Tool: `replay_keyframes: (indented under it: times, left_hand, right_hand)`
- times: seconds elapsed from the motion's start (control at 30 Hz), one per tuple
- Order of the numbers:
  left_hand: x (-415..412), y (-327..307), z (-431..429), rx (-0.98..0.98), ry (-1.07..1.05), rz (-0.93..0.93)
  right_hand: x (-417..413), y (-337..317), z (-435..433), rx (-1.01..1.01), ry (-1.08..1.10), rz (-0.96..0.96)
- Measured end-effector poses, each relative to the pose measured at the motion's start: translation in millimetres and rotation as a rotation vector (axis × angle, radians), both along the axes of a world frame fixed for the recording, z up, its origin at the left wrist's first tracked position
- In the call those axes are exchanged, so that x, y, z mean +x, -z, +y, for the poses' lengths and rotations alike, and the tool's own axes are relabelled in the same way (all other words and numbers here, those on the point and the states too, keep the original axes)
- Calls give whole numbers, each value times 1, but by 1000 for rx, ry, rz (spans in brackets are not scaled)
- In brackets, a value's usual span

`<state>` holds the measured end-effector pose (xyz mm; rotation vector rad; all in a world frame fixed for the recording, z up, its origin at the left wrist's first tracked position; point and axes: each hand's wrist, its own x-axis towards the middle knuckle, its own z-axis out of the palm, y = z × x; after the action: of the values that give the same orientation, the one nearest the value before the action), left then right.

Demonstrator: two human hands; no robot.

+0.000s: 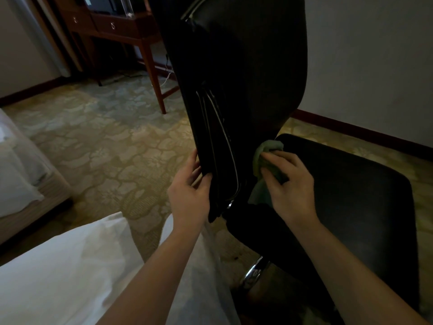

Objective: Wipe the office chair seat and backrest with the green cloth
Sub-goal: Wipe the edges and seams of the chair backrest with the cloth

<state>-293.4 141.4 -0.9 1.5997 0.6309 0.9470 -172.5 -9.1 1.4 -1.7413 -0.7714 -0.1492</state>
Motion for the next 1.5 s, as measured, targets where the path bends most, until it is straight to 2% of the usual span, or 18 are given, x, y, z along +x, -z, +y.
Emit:
replay_keyframes:
  times: [0.27,0.37,0.47,0.6,0.83,1.0,1.13,1.23,1.37,1.5]
  left_hand:
    - [0,2,1,-10,12,2]
    - [-1,3,2,-3,13,13]
    - [-1,4,3,3,28,18]
    - [-2,1,3,-1,26,6]
    - [-5,-12,2,78,4,-35]
    - [-2,-8,4,17,2,-49]
    - [0,-5,7,6,-20,-66]
    - [1,-3,7,11,-21,-65]
    - [1,-4,6,22,-20,-59]
    - [1,-5,5,15,-28,-50]
  right_hand:
    - [-15,13,18,-14,-24,-120]
    - [-19,30,6,-84,-46,-52]
    - [-22,39,-4,-122,23,4]
    - [-21,27,-5,-72,76,-5]
    - [-20,-8,14,-6,5,-25]
    - [-26,7,22,1,27,-92]
    - [-33,40,14,-99,48,-6]
    - [-31,55,-1,-206,78,-17]
    - [-25,42,-9,-119,137,85]
    - [-21,12,1,-24,112,12]
